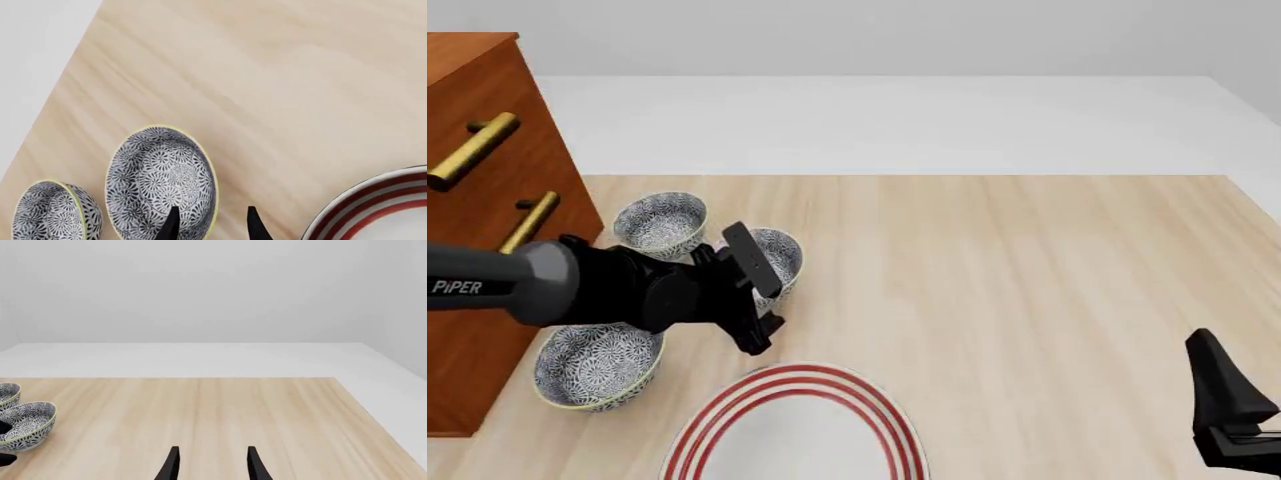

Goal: Pick up the bowl and put it in the middle on the plate.

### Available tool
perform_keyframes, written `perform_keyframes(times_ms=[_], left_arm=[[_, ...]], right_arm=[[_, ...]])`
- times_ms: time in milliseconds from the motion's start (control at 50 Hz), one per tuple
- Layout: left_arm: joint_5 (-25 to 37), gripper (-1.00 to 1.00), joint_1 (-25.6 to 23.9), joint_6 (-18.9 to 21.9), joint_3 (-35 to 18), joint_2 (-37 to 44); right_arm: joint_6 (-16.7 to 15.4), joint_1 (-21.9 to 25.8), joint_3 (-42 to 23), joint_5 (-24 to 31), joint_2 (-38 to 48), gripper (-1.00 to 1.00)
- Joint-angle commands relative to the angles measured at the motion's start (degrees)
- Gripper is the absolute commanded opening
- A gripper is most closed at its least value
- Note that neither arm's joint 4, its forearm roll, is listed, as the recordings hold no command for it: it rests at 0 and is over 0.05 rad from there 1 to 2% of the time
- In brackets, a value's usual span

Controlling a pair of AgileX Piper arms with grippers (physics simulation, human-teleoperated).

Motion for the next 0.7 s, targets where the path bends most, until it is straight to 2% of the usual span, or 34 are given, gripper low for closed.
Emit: perform_keyframes(times_ms=[20, 60, 300, 540, 560, 700], left_arm=[[0.5, 1.00, -0.5, 0.0, -0.6, 1.0], [0.0, 1.00, -0.1, 1.3, -0.3, 1.9], [0.1, 1.00, 1.9, 2.4, -0.5, 2.8], [2.0, 1.00, 0.1, 0.7, -2.2, 2.4], [1.8, -1.00, 0.1, 1.0, -2.0, 2.4], [1.9, -1.00, -0.1, 1.7, -1.1, 0.9]], right_arm=[[0.0, 0.0, 0.0, 0.0, 0.0, 1.00], [0.0, 0.0, 0.0, 0.0, 0.0, 1.00], [0.0, 0.0, 0.0, 0.0, 0.0, 1.00], [0.0, 0.0, 0.0, 0.0, 0.0, 1.00], [0.0, 0.0, 0.0, 0.0, 0.0, 1.00], [0.0, 0.0, 0.0, 0.0, 0.0, 1.00]])
